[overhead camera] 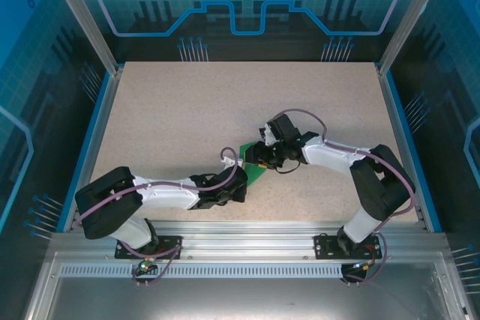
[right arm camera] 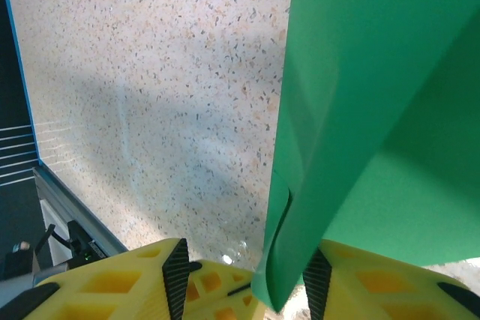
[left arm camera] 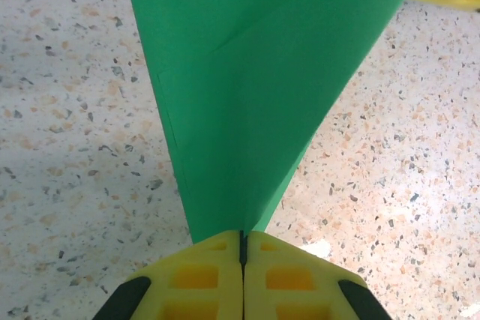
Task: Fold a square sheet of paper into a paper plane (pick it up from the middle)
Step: Fourth fold the wing at the center of the table.
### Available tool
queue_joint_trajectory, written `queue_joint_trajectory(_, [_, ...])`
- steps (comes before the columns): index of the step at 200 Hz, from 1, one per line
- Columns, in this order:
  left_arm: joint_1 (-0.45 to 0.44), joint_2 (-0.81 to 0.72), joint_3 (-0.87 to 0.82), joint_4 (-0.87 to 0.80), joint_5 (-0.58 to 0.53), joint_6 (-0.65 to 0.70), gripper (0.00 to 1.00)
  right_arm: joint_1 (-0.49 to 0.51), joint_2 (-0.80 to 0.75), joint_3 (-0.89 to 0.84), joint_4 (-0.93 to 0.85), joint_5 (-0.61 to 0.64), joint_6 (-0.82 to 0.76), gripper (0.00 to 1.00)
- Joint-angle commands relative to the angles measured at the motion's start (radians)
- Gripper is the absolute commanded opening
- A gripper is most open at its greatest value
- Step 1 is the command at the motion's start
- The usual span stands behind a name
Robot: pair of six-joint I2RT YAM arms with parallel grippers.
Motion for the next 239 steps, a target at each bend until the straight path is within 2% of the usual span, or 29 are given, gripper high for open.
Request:
queue_joint_trajectory(1, [0.005, -0.021, -0.002, 0.024, 0.032, 0.029, 0.08, 0.028, 0.041, 0.046, -0.036, -0.026, -0.011, 0.45])
queue_joint_trajectory(9, [0.005, -0.023, 0.0, 0.015, 0.024, 0.028, 0.09, 0.031, 0.05, 0.051, -0.042, -0.02, -0.006, 0.42])
queue_joint_trajectory(31, [0.004, -0.031, 0.003, -0.017, -0.003, 0.025, 0.15, 0.031, 0.065, 0.061, -0.059, -0.006, -0.004, 0.27])
queue_joint_trajectory(38, [0.005, -0.032, 0.006, -0.025, -0.009, 0.023, 0.22, 0.034, 0.068, 0.067, -0.073, 0.003, -0.007, 0.24])
queue_joint_trajectory(60, [0.001, -0.028, 0.02, -0.063, -0.033, 0.025, 0.29, 0.036, 0.071, 0.081, -0.106, 0.032, -0.02, 0.17])
queue_joint_trajectory(81, [-0.01, -0.021, 0.038, -0.092, -0.061, 0.036, 0.32, 0.037, 0.075, 0.088, -0.128, 0.049, -0.031, 0.12])
queue_joint_trajectory(140, [-0.07, 0.066, 0.152, -0.194, -0.158, 0.067, 0.38, 0.038, 0.085, 0.103, -0.144, 0.042, -0.038, 0.11])
queue_joint_trajectory(192, [-0.09, 0.116, 0.21, -0.294, -0.26, 0.026, 0.39, 0.039, 0.084, 0.113, -0.152, 0.04, -0.04, 0.11])
queue_joint_trajectory(239, [-0.098, 0.131, 0.222, -0.306, -0.272, 0.028, 0.36, 0.039, 0.081, 0.111, -0.153, 0.043, -0.039, 0.11])
